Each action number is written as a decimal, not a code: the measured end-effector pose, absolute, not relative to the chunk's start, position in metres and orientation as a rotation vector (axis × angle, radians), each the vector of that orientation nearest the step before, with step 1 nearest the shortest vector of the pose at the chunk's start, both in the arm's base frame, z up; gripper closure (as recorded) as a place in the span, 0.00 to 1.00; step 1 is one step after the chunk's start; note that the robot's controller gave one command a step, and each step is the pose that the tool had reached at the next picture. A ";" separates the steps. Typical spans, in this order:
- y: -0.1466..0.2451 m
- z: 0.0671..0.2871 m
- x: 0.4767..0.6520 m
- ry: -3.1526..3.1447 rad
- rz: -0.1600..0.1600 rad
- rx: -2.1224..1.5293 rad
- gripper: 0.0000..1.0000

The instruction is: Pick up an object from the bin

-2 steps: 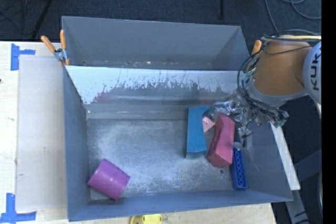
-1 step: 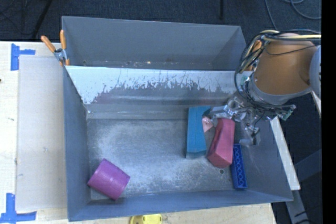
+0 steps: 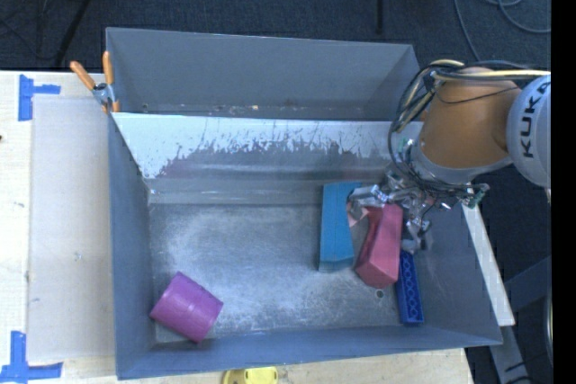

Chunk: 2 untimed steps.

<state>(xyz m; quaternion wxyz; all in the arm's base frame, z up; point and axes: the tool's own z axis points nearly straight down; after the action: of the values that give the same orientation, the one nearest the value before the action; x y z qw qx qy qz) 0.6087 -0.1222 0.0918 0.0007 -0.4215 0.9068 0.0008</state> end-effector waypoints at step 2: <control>-0.117 0.075 0.614 2.553 -0.008 -1.816 1.00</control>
Offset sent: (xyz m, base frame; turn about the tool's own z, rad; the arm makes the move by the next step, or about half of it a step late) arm 0.0000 0.0000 0.0000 0.0000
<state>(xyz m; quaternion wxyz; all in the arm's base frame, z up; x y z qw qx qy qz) 0.6139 -0.1168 0.0746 0.0043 -0.5797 0.8148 -0.0024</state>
